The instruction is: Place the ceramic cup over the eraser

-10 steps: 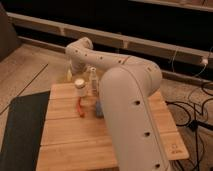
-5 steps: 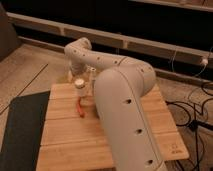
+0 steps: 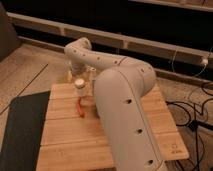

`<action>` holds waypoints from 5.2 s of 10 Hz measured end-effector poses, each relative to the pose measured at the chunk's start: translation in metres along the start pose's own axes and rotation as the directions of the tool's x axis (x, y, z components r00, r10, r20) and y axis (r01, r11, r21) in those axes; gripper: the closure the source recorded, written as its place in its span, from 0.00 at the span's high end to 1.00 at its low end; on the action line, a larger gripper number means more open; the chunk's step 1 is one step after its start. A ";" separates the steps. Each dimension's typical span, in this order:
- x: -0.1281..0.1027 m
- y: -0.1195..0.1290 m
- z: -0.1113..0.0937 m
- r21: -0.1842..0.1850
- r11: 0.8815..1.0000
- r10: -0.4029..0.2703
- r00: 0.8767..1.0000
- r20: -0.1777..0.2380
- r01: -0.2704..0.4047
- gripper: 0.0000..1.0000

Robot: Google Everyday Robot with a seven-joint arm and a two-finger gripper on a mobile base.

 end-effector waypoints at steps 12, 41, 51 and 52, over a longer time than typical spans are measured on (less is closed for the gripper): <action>-0.013 -0.022 0.018 0.075 0.996 -0.052 0.998 -0.039 0.055 0.65; 0.121 0.005 -0.157 0.120 0.977 0.185 0.980 -0.068 -0.176 0.00; 0.202 -0.032 -0.169 0.164 0.924 0.360 0.931 -0.061 -0.347 0.00; 0.202 -0.033 -0.169 0.168 0.924 0.358 0.932 -0.059 -0.344 0.00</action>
